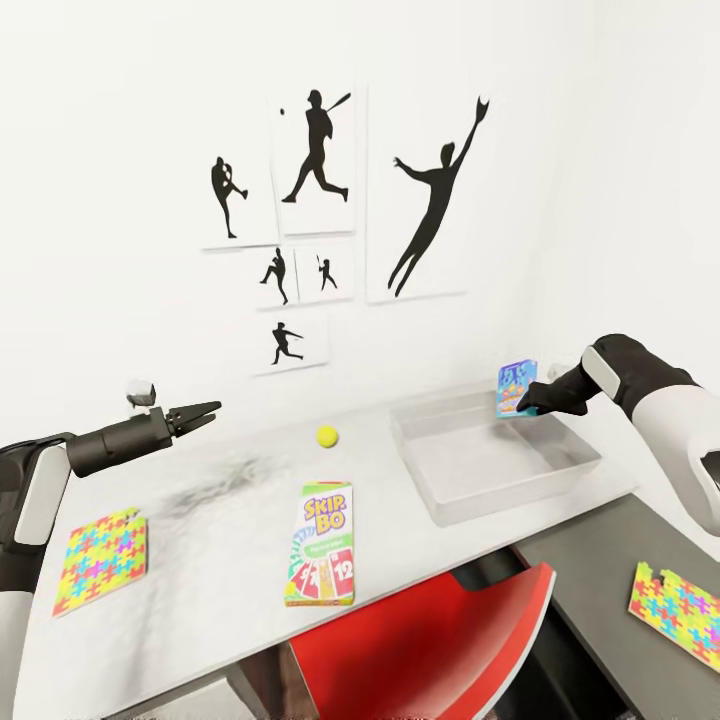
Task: Put all the toys in the child's room - the three board games (two on the bed and one on the table), the two jigsaw puzzles on the table, and the tennis ball on the table - inside the toy box on the table in the child's room.
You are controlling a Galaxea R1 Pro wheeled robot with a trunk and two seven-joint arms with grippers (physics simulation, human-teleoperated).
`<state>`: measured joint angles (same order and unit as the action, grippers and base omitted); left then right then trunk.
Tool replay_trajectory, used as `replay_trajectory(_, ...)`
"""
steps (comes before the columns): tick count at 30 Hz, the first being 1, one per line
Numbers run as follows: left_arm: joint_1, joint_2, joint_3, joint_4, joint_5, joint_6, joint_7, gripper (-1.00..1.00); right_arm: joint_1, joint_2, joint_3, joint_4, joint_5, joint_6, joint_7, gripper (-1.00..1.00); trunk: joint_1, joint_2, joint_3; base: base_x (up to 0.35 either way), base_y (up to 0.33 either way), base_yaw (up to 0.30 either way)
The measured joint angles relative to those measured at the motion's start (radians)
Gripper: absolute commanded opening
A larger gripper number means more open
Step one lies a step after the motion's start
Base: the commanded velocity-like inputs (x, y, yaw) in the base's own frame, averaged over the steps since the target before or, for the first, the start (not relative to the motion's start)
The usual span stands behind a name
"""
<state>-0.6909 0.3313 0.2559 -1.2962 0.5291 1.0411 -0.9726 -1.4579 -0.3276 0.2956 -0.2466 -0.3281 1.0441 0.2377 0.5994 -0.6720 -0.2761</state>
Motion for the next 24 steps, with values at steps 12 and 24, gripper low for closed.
replay_trajectory(12, 0.000, 0.000, 0.000, 0.000, 0.000, 0.000, 0.000, 1.00, 0.000, -0.001, 0.000, -0.001, 0.004, 0.000, 0.000, -1.00, -0.046, 0.084, 0.018, 0.000, 0.000, 0.000)
replay_trajectory(24, 0.000, 0.000, 0.000, 0.000, 0.000, 0.000, 0.000, 1.00, 0.000, 0.000, 0.008, 0.003, 0.008, 0.000, 0.000, -1.00, -0.092, 0.168, 0.036, 0.000, 0.000, 0.000)
